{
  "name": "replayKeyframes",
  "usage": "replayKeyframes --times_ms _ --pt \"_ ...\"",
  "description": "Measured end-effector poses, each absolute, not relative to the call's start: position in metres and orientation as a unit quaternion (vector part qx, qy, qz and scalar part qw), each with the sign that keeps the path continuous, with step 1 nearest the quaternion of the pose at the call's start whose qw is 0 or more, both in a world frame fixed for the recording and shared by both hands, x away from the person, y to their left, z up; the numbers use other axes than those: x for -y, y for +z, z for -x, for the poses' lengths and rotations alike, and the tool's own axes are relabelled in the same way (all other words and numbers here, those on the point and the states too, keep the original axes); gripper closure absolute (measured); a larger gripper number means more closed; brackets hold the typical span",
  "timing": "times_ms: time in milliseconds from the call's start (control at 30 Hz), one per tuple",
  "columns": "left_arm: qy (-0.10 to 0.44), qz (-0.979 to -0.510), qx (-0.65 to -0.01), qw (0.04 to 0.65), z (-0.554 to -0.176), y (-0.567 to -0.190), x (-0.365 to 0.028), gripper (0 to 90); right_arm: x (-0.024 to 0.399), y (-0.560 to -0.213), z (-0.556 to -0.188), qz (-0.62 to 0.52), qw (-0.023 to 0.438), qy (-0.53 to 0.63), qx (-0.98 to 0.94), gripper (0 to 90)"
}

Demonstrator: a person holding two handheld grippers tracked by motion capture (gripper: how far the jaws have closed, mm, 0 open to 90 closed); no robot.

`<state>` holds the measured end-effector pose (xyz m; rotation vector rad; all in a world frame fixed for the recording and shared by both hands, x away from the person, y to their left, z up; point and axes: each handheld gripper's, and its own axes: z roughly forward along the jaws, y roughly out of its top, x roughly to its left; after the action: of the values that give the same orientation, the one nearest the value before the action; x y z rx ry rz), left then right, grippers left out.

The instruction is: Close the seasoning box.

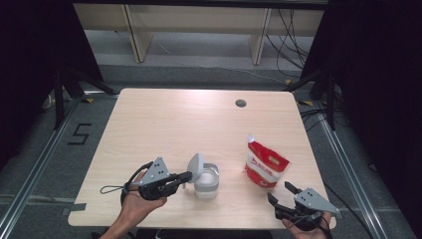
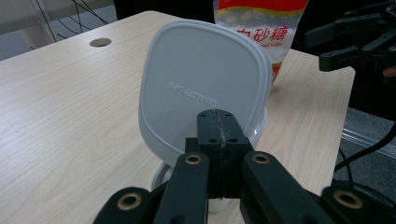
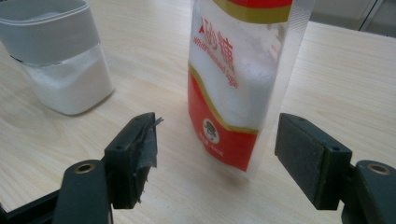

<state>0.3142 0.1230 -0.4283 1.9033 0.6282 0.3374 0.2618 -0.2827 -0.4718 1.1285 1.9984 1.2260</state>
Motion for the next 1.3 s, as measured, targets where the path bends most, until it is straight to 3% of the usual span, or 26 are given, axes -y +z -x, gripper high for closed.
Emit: replayKeyframes --times_ms 233,533,867,1300 --pt "0.141 -0.794 -0.254 0.534 -0.315 -0.425 -0.119 89.0 0.282 -0.472 -0.261 -0.418 0.266 0.456 -0.739 30.5" --pt "0.128 -0.78 -0.27 0.549 -0.316 -0.422 -0.13 62.4 0.282 -0.471 -0.261 -0.421 0.263 0.458 -0.738 30.5" --pt "0.133 -0.775 -0.293 0.544 -0.314 -0.421 -0.139 41.3 0.282 -0.471 -0.261 -0.417 0.265 0.455 -0.741 30.5" --pt "0.142 -0.773 -0.305 0.538 -0.306 -0.427 -0.159 33.4 0.281 -0.47 -0.261 -0.413 0.266 0.455 -0.743 30.3"
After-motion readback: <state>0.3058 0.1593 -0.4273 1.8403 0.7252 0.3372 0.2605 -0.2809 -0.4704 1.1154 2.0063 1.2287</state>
